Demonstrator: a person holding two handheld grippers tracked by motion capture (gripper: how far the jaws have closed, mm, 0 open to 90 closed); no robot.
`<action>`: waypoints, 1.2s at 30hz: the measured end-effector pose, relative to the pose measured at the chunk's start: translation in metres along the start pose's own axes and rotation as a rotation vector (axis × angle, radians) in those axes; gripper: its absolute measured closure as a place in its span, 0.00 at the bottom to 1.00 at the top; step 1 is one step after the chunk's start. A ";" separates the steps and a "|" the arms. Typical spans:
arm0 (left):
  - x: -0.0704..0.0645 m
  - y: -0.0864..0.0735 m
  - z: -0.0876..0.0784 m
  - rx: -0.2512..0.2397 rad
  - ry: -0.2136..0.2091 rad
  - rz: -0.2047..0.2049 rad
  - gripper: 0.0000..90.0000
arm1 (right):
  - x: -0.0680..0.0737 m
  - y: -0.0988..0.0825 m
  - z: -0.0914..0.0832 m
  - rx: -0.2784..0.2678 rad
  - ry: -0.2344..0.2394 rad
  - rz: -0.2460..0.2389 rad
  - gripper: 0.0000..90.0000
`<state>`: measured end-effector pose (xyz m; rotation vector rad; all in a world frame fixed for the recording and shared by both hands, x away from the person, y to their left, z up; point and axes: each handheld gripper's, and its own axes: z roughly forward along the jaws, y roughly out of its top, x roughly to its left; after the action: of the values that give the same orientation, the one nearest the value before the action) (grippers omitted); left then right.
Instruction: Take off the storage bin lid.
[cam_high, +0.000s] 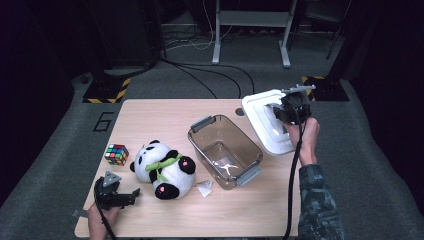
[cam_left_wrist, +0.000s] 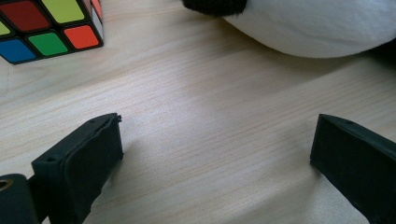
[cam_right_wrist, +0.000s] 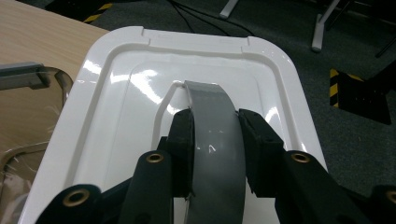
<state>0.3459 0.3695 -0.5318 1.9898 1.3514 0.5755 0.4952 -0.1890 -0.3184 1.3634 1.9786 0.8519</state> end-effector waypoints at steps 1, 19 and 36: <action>0.000 0.000 0.000 0.000 0.000 0.000 0.02 | -0.001 -0.001 0.001 0.001 -0.004 0.008 0.74; 0.000 0.000 0.000 0.001 -0.001 0.002 0.03 | -0.022 -0.029 0.026 0.036 -0.051 0.071 0.74; 0.000 0.000 0.000 0.001 -0.001 0.006 0.03 | -0.033 -0.068 0.060 0.080 -0.087 0.132 0.74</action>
<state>0.3456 0.3695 -0.5316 1.9950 1.3464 0.5767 0.5117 -0.2284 -0.4047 1.5646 1.8915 0.7652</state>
